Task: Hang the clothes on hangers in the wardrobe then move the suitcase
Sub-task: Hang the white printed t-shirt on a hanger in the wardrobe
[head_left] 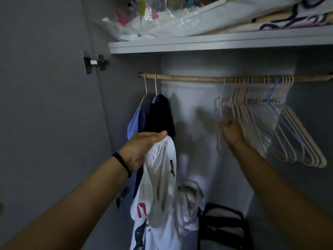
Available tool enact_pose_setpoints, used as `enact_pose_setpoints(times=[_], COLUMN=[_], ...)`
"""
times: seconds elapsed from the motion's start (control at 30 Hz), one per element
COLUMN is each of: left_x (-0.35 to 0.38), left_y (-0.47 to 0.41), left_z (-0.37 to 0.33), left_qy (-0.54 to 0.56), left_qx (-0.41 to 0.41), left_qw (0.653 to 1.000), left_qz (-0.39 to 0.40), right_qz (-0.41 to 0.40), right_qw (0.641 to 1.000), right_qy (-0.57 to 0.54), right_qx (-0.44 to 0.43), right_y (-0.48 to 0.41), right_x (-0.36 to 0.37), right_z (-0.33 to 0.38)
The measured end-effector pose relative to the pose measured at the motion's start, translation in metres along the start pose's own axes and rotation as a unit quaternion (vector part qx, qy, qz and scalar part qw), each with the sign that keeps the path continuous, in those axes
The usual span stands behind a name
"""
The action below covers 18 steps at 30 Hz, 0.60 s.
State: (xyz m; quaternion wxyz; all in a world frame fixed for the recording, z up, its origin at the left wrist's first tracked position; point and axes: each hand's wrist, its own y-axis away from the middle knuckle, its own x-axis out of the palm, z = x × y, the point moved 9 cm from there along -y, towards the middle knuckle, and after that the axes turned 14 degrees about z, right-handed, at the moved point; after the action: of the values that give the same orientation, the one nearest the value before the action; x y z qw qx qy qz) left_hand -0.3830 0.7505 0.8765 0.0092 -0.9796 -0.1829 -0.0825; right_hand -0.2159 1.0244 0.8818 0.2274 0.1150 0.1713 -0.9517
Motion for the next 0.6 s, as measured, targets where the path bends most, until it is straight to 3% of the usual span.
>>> enact_pose_setpoints(times=[0.2,0.37,0.6], left_x=[-0.015,-0.021,-0.022], left_y=[-0.026,-0.036,-0.051], left_z=[0.006,0.01,0.012], left_qy=[0.021,0.015,0.023], left_qx=[-0.023,-0.036,-0.035], left_qw=[0.999,0.999,0.999], left_qz=[-0.008,0.002,0.006], right_qz=[0.056,0.067,0.053], right_qw=[0.975,0.965,0.96], right_qy=[-0.17,-0.238,-0.276], right_qx=[0.129,0.09,0.016], right_y=[-0.056,-0.074,-0.014], right_x=[0.028,0.029,0.032], right_z=[-0.024,-0.009,0.013])
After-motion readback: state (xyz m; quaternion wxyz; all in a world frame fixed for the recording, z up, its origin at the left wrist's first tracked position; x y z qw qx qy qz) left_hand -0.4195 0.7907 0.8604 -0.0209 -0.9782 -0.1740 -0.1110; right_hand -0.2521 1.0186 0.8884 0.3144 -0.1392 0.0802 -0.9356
